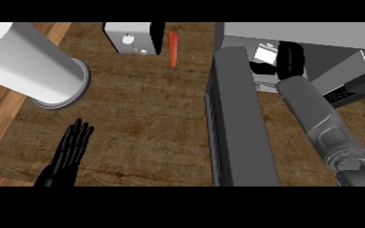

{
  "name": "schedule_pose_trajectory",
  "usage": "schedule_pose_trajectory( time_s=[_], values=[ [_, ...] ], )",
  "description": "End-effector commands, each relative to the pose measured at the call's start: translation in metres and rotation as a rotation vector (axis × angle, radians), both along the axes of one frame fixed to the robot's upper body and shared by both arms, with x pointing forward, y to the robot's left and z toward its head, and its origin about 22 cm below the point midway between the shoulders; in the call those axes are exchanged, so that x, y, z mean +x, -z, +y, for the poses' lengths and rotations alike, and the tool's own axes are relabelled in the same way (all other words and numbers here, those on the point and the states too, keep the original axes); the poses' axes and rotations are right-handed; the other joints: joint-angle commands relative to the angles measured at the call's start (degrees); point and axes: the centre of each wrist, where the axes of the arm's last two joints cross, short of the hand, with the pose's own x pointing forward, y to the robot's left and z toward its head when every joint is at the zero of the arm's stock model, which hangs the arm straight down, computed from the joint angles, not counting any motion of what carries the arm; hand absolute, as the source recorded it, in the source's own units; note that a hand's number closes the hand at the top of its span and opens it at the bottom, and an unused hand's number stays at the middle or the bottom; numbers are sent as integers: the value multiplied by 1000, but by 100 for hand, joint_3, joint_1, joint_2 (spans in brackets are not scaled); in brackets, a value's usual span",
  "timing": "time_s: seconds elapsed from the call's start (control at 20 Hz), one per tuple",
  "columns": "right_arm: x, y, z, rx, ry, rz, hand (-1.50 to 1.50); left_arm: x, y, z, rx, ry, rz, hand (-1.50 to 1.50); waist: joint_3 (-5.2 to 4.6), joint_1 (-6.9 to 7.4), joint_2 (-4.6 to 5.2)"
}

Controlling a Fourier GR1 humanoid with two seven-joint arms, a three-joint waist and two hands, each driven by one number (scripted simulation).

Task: Pick up the milk, place it into the microwave and close the microwave

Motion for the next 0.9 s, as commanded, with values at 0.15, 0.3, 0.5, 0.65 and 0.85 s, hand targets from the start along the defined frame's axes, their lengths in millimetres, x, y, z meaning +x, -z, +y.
schedule_pose_trajectory(
  time_s=[0.15,0.3,0.5,0.65,0.85],
  values=[
    [2,-2,11,33,-105,42,-150,7,0,-14,-22,20,-18,-150,10,17,19],
    [-4,9,4,85,-152,63,-150,7,-2,1,-1,29,-22,-150,15,15,25],
    [-7,15,9,171,-231,34,-150,0,4,-12,-37,45,-9,-150,10,-114,-50],
    [-10,19,12,216,-258,20,-150,3,1,-27,-37,68,-26,-150,13,-158,-63],
    [-29,45,-1,310,-251,24,-150,6,-4,-17,-27,34,-35,-150,11,-235,-96]
  ],
)
